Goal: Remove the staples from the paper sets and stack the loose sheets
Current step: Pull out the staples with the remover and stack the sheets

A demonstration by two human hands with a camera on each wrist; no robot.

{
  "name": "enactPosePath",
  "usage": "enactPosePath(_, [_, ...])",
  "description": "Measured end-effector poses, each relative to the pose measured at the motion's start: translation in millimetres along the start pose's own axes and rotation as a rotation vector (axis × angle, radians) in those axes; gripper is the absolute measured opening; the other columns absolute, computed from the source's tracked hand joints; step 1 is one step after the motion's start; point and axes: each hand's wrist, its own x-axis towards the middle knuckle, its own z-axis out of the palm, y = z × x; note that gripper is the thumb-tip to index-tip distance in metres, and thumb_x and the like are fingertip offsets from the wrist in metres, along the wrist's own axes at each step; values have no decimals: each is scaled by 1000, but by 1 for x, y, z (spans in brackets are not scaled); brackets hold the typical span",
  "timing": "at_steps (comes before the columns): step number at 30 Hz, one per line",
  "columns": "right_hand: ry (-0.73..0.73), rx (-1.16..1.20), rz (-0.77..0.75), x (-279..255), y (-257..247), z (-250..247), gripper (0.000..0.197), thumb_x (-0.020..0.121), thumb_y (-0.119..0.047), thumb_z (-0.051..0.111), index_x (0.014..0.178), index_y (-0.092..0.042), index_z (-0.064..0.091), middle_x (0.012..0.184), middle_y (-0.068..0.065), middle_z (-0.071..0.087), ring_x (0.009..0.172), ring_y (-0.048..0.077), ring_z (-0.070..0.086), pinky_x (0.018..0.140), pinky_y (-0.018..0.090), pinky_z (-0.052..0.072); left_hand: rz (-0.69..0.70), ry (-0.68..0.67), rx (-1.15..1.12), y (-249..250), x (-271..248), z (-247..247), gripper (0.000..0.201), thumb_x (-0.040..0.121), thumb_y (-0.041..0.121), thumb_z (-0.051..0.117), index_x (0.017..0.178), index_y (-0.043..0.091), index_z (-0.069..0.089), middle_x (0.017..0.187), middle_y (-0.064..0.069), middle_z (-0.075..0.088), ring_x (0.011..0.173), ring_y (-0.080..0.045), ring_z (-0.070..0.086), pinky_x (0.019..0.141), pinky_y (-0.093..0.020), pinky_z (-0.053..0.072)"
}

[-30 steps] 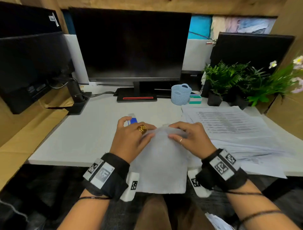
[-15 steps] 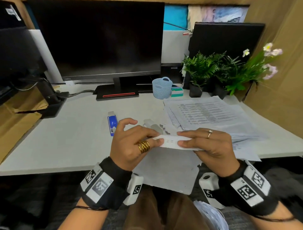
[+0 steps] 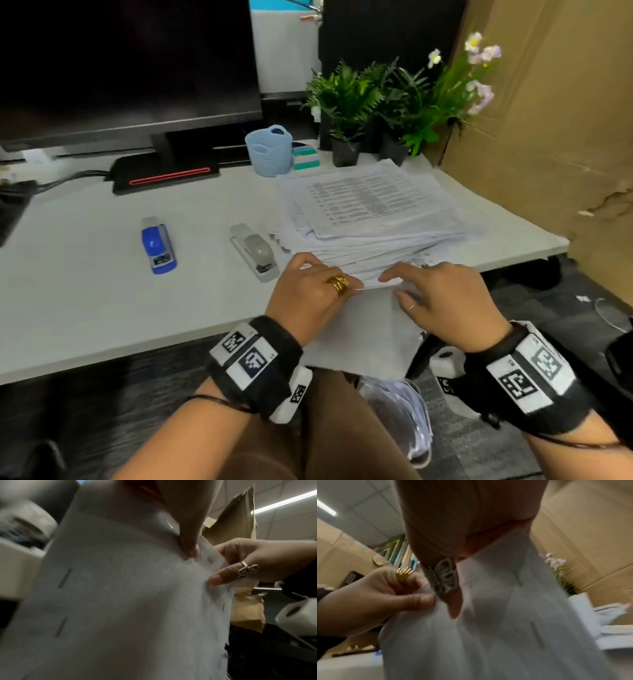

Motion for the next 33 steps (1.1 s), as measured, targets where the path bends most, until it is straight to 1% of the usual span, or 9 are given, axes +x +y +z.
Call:
enactPosePath(1, [-47, -63, 10, -8, 8, 3, 30, 66, -27, 78, 94, -33, 69, 43, -9, 46, 42, 15, 55, 42, 11, 8, 1, -43, -25, 7, 4, 15, 20, 85, 29, 58, 78, 21, 75, 70, 8, 70, 58, -13, 60, 75, -27, 36])
enactPosePath(3, [-226, -115, 51, -20, 20, 10, 33, 74, -23, 74, 105, -34, 68, 66, -2, 67, 64, 22, 65, 42, 21, 27, -7, -143, -82, 17, 11, 38, 23, 85, 32, 55, 81, 21, 75, 71, 6, 69, 60, -15, 61, 75, -26, 35])
enactPosePath(5, [-394, -35, 164, -32, 41, 22, 33, 88, -13, 55, 113, -32, 66, 90, 6, 71, 89, 29, 63, 62, 30, 38, -36, -245, -135, 22, 19, 57, 31, 83, 44, 53, 90, 21, 72, 86, 5, 69, 79, -17, 61, 80, -26, 31])
enactPosePath(8, [-468, 22, 354, -56, 71, 46, 37, 84, -1, 50, 103, -24, 72, 94, 10, 72, 91, 34, 62, 70, 30, 38, -122, -388, -61, 18, 26, 79, 55, 83, 60, 44, 117, 20, 60, 126, -5, 57, 118, -24, 44, 94, -36, 28])
enactPosePath(12, [-489, 110, 577, -89, 102, 95, 34, 79, 3, 53, 95, -17, 76, 91, 16, 72, 92, 36, 64, 75, 32, 45, -233, -612, 131, 15, 34, 101, 66, 89, 64, 24, 145, 31, 27, 154, -7, 22, 142, -32, 13, 110, -51, 9])
enactPosePath(16, [-559, 179, 717, -97, 112, 115, 27, 84, -1, 49, 95, -7, 73, 91, 23, 68, 93, 36, 60, 64, 22, 29, -235, -735, 228, 9, 33, 117, 70, 88, 67, 17, 146, 38, -9, 158, -1, -3, 144, -29, -5, 113, -53, -2])
enactPosePath(20, [-607, 331, 837, -101, 127, 141, 19, 87, -3, 53, 85, 7, 69, 92, 27, 66, 93, 36, 60, 64, 26, 30, -213, -691, 205, 4, 29, 121, 80, 84, 74, 26, 146, 38, -9, 158, -3, 1, 144, -31, -2, 112, -55, 0])
enactPosePath(26, [-742, 213, 860, -116, 138, 204, 27, 92, -11, 46, 107, 3, 64, 114, 22, 62, 109, 35, 57, 84, 33, 44, -224, -740, 190, 5, 33, 119, 97, 75, 76, 43, 146, 38, -11, 157, -2, -7, 144, -28, -9, 112, -53, -5])
enactPosePath(33, [-794, 186, 856, -135, 128, 233, 30, 87, -1, 44, 113, 3, 59, 111, 24, 62, 103, 35, 59, 79, 34, 46, -209, -742, 231, 5, 33, 120, 101, 71, 78, 46, 146, 36, -8, 157, -4, 0, 144, -31, -2, 112, -56, 3])
